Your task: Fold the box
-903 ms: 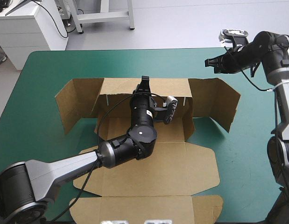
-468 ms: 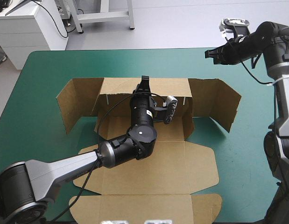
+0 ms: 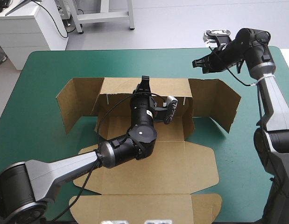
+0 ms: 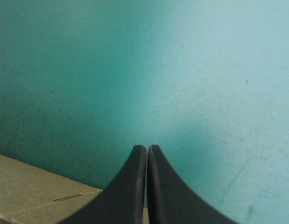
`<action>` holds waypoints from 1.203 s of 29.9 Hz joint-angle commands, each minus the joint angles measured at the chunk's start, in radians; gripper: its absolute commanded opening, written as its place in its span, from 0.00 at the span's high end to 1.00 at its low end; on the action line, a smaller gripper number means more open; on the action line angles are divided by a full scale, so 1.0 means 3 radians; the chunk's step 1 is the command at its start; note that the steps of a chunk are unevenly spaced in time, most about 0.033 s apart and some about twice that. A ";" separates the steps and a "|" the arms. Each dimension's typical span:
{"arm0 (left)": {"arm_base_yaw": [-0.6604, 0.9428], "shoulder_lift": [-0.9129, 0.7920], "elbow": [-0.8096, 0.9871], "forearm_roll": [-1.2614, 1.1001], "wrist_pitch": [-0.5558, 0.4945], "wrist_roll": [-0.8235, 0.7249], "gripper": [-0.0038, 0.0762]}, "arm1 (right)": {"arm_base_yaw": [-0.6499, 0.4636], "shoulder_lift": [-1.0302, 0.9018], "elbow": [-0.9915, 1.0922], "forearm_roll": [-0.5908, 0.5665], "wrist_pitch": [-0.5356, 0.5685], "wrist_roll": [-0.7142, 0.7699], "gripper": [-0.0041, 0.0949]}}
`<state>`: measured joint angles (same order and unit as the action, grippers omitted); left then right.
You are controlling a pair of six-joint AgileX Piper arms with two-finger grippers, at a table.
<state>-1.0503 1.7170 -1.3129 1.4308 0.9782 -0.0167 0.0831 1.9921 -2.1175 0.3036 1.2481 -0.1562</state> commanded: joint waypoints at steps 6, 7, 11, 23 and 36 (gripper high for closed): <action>-0.0016 -0.0163 -0.0084 0.0254 0.0078 0.0011 0.96 | 0.0006 -0.0256 0.0448 -0.0036 -0.0008 -0.0199 0.96; -0.0016 -0.0163 -0.0084 0.0254 0.0078 0.0011 0.96 | 0.0006 -0.0283 0.0474 -0.0036 -0.0008 -0.0202 0.96; -0.0016 -0.0163 -0.0084 0.0254 0.0073 0.0011 0.96 | 0.0006 -0.0431 0.0547 -0.0028 -0.0008 -0.0205 0.96; -0.0016 -0.0163 -0.0084 0.0254 0.0072 -0.0088 0.96 | 0.0006 -0.0994 0.1445 0.0108 -0.0206 -0.0467 0.96; -0.0010 -0.0163 -0.0084 0.0390 0.0100 -0.0129 0.96 | 0.0006 -0.1171 0.1495 0.0193 -0.0010 -0.0481 0.96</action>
<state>-1.0503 1.7170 -1.3121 1.4500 0.9701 -0.0505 0.0839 1.6902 -1.6483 0.3254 1.2331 -0.2869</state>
